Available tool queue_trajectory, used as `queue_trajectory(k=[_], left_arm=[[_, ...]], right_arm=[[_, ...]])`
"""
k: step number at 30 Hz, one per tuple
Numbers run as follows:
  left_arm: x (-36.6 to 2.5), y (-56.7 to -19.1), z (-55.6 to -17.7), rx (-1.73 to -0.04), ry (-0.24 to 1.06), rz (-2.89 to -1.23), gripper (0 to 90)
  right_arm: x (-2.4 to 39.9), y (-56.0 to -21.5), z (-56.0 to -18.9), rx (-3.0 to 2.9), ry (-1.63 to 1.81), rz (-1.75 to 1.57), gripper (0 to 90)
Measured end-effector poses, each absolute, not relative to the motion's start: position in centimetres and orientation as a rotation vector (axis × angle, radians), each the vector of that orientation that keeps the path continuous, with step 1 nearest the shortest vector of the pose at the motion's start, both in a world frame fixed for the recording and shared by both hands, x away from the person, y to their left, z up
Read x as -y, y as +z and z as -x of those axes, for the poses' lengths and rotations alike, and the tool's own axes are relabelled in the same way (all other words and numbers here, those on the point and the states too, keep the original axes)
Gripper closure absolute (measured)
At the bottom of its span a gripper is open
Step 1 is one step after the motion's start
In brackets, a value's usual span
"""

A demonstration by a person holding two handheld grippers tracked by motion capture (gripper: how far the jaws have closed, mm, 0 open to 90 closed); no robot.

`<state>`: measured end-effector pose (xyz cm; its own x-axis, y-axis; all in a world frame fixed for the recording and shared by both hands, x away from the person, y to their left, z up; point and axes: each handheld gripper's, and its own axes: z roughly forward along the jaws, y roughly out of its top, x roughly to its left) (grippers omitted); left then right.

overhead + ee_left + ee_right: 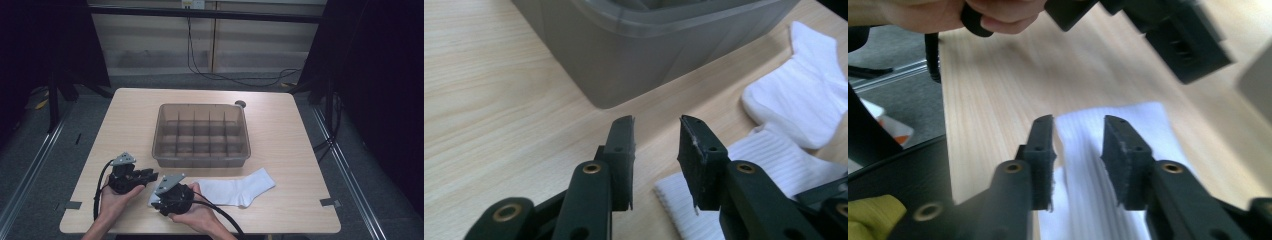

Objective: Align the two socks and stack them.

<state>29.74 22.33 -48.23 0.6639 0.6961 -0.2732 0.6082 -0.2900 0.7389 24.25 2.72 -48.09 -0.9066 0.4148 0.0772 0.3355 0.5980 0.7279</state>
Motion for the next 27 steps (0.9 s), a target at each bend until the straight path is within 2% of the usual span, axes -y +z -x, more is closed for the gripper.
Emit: queue_trajectory(k=[1, 5, 8, 12, 14, 20, 27], left_arm=[[-22.4, -48.3, -29.8, -1.016, 0.122, -1.991, 67.0], [-22.6, -48.2, -29.8, -1.007, 0.127, -1.995, 67.0], [-22.6, -48.2, -29.8, -1.010, 0.124, -1.989, 66.9], [-22.6, -48.2, -29.7, -1.004, 0.129, -1.983, 66.9], [-22.6, -48.2, -29.7, -0.995, 0.140, -1.992, 66.8], [-23.1, -48.0, -29.8, -1.018, 0.153, -1.967, 66.7], [-23.7, -47.8, -29.8, -1.040, 0.163, -1.936, 65.5]], right_arm=[[-3.0, -48.3, -24.4, -2.717, 1.197, -0.652, 58.3], [-3.7, -49.1, -24.7, -2.731, 1.146, -0.638, 56.3], [-4.0, -49.5, -24.6, -2.721, 1.101, -0.617, 63.5], [-4.2, -49.5, -24.5, -2.706, 1.071, -0.612, 79.2], [-4.0, -49.4, -24.6, -2.698, 1.096, -0.635, 83.7], [-3.2, -48.3, -24.5, -2.659, 1.185, -0.658, 85.9], [-1.0, -45.1, -24.3, -2.562, 1.309, -0.690, 86.0]])
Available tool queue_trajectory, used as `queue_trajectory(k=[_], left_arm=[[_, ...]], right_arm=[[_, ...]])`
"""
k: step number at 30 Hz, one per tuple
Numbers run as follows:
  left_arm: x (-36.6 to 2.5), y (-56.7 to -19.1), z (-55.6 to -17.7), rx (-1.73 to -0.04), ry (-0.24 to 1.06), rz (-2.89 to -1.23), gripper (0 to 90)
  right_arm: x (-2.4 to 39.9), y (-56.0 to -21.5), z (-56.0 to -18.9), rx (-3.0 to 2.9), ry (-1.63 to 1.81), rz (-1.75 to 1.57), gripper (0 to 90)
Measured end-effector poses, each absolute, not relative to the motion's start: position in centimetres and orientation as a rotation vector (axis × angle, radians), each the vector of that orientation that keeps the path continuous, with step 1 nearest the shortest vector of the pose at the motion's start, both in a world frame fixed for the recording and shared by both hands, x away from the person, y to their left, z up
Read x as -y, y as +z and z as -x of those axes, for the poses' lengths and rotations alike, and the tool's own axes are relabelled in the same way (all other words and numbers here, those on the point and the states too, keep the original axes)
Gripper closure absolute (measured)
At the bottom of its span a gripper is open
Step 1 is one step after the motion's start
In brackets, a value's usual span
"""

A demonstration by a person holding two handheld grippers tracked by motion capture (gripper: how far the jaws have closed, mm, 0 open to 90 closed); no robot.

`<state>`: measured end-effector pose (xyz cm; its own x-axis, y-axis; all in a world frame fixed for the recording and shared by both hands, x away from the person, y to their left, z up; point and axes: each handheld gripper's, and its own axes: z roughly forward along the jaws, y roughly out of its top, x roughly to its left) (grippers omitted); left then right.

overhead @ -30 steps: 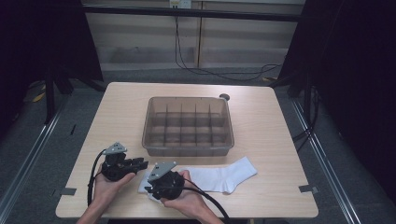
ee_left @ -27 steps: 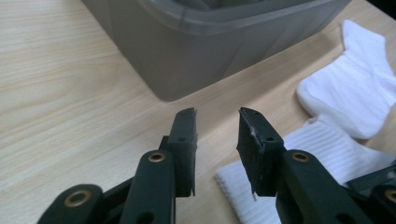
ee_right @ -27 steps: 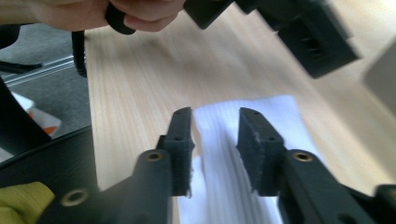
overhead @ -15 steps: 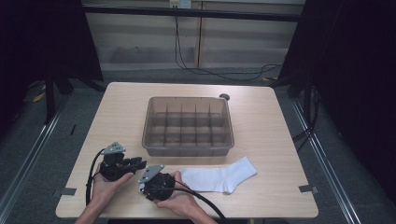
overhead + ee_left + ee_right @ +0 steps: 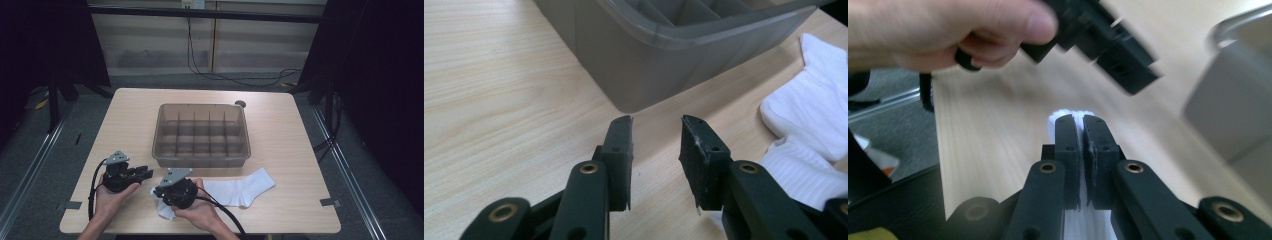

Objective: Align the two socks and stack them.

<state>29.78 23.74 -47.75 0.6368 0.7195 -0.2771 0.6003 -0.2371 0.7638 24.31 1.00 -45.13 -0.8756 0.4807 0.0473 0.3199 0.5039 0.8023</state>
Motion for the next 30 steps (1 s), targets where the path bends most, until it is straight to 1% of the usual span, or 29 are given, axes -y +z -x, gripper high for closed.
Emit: queue_trajectory(k=[4, 8, 12, 15, 19, 20, 21, 26, 30], left_arm=[[-23.5, -47.6, -29.2, -1.021, 0.151, -1.946, 65.9], [-22.4, -47.1, -28.0, -0.943, 0.158, -1.994, 70.3], [-20.2, -47.2, -26.7, -0.852, 0.089, -2.046, 73.6], [-18.0, -48.0, -25.9, -0.774, 0.035, -2.129, 73.8], [-16.8, -49.1, -25.7, -0.745, 0.057, -2.233, 73.7], [-16.7, -49.3, -25.6, -0.741, 0.084, -2.272, 73.7], [-16.7, -49.3, -25.5, -0.723, 0.096, -2.273, 74.1], [-17.6, -49.3, -26.0, -0.762, 0.117, -2.263, 74.0], [-18.0, -49.2, -26.0, -0.753, 0.193, -2.296, 73.7]], right_arm=[[0.9, -43.5, -24.4, -2.495, 1.349, -0.722, 86.0], [2.8, -42.8, -24.4, -2.435, 1.362, -0.772, 85.9], [4.6, -42.6, -24.4, -2.382, 1.392, -0.839, 85.9], [5.7, -42.6, -24.5, -2.343, 1.418, -0.879, 85.9], [6.9, -42.4, -24.4, -2.310, 1.435, -0.911, 85.8], [7.3, -42.2, -24.4, -2.299, 1.444, -0.922, 85.8], [7.7, -42.1, -24.3, -2.281, 1.448, -0.940, 85.8], [10.2, -41.6, -23.9, -2.226, 1.465, -1.001, 85.7], [11.6, -41.5, -23.7, -2.187, 1.459, -1.028, 85.8]])
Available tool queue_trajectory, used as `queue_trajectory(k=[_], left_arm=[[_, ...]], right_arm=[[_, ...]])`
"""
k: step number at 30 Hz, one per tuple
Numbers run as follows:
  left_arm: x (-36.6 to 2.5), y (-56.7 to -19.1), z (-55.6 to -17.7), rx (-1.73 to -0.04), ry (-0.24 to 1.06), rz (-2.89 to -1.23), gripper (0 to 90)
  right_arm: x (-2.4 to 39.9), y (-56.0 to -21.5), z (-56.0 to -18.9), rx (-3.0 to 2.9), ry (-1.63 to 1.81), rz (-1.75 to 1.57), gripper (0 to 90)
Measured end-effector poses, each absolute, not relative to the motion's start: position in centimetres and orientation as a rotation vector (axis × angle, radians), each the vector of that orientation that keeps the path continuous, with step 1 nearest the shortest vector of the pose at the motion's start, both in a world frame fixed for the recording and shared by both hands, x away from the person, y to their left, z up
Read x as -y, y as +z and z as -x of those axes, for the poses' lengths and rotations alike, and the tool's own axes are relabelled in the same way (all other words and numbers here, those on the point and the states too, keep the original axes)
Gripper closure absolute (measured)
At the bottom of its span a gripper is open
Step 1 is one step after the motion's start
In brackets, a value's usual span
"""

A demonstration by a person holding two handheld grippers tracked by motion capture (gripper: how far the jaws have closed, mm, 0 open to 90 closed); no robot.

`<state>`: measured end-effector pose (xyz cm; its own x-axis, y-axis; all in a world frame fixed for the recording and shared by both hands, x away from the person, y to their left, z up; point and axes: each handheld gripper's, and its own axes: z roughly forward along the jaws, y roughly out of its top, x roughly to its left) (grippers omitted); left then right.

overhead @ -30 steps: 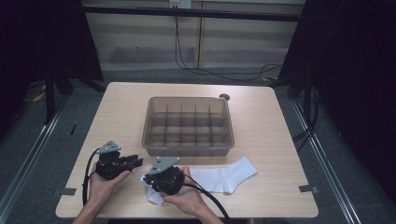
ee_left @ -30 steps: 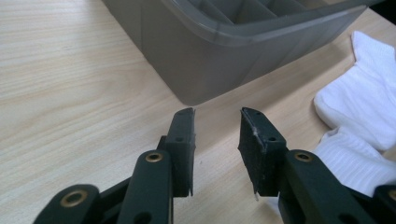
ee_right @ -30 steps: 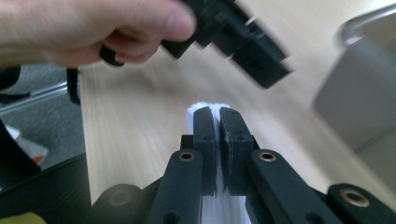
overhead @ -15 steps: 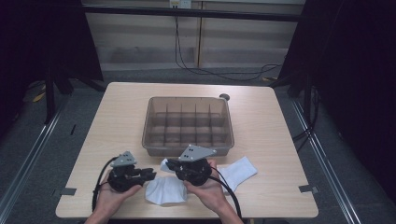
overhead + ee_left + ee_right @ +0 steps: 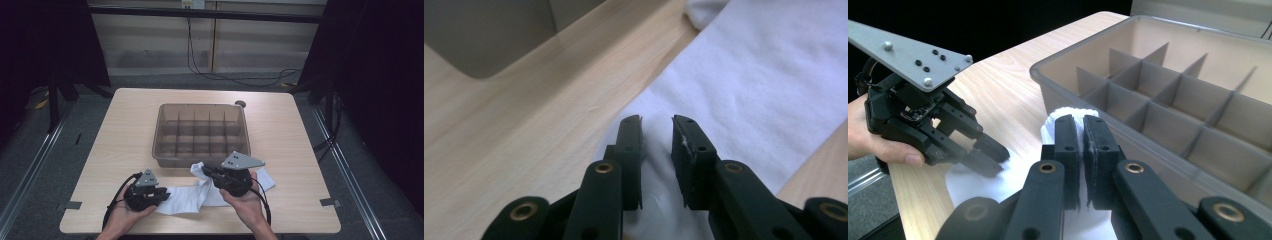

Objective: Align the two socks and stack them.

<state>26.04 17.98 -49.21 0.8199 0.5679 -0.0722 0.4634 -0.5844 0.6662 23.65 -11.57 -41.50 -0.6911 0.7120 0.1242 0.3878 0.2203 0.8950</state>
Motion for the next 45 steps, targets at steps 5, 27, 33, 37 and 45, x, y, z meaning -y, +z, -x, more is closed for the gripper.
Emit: queue_trajectory(k=[5, 27, 33, 37, 45], left_arm=[[-18.5, -49.3, -26.5, -0.795, 0.202, -2.276, 71.7], [-19.7, -49.4, -27.8, -0.870, 0.230, -2.242, 70.7], [-19.7, -49.4, -28.0, -0.870, 0.230, -2.244, 68.5], [-19.8, -49.4, -28.0, -0.870, 0.235, -2.243, 68.0], [-20.2, -49.4, -28.2, -0.893, 0.236, -2.237, 66.9]], right_arm=[[12.1, -40.6, -23.2, -2.158, 1.509, -1.009, 86.1], [17.2, -47.4, -22.8, -2.220, 1.238, -1.237, 85.0], [17.4, -46.8, -22.4, -2.225, 1.307, -1.220, 79.6], [13.4, -46.5, -23.0, -2.349, 1.360, -1.105, 78.3], [7.7, -49.9, -25.1, -2.563, 1.207, -0.999, 77.4]])
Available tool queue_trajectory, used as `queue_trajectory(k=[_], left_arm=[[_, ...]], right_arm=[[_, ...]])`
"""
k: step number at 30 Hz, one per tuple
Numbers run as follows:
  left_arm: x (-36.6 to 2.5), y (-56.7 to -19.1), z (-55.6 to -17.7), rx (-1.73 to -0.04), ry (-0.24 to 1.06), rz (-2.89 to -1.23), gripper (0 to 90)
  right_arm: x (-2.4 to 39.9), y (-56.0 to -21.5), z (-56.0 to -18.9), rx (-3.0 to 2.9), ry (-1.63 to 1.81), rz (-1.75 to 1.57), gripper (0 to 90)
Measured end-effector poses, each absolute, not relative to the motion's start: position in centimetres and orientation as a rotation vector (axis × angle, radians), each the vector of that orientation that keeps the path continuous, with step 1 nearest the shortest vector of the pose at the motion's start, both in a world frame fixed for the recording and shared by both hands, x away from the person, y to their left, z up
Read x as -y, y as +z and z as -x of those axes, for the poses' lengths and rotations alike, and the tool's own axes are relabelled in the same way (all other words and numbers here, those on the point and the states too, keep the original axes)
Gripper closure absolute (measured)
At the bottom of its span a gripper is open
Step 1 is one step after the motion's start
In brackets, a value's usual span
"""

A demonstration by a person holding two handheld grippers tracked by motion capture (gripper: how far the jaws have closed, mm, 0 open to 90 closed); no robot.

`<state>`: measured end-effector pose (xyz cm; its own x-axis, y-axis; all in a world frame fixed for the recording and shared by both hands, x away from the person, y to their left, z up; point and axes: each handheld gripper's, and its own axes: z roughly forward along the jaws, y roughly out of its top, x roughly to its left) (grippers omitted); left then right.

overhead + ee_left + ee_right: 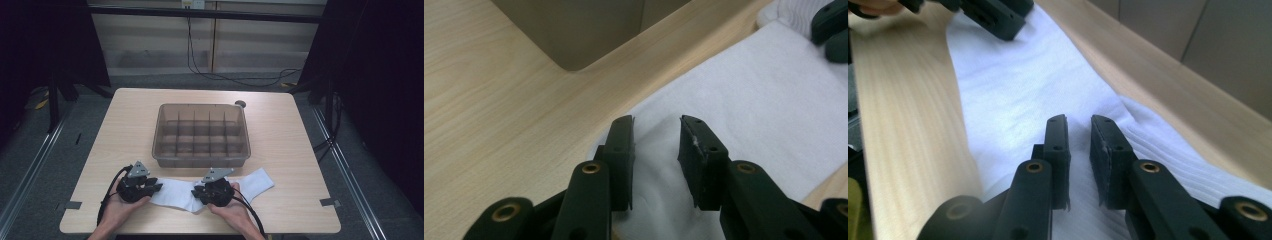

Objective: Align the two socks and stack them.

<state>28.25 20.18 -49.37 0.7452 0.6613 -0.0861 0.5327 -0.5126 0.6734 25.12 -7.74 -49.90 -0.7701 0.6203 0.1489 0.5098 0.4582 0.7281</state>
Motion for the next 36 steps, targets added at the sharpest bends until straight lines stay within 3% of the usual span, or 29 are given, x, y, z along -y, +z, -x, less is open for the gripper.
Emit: queue_trajectory(k=[18, 24, 28, 36], left_arm=[[-22.7, -48.5, -28.8, -0.956, 0.216, -2.178, 66.4], [-22.5, -48.8, -29.2, -0.977, 0.209, -2.176, 68.9], [-22.5, -48.5, -29.2, -0.969, 0.220, -2.169, 69.3], [-23.4, -47.4, -28.9, -0.976, 0.221, -2.129, 68.8]], right_arm=[[3.1, -50.5, -25.4, -2.585, 1.250, -0.916, 76.6], [2.4, -50.5, -25.6, -2.587, 1.245, -0.887, 71.6], [2.6, -50.0, -25.6, -2.573, 1.264, -0.909, 61.8], [6.8, -47.2, -25.7, -2.503, 1.305, -1.002, 58.1]])
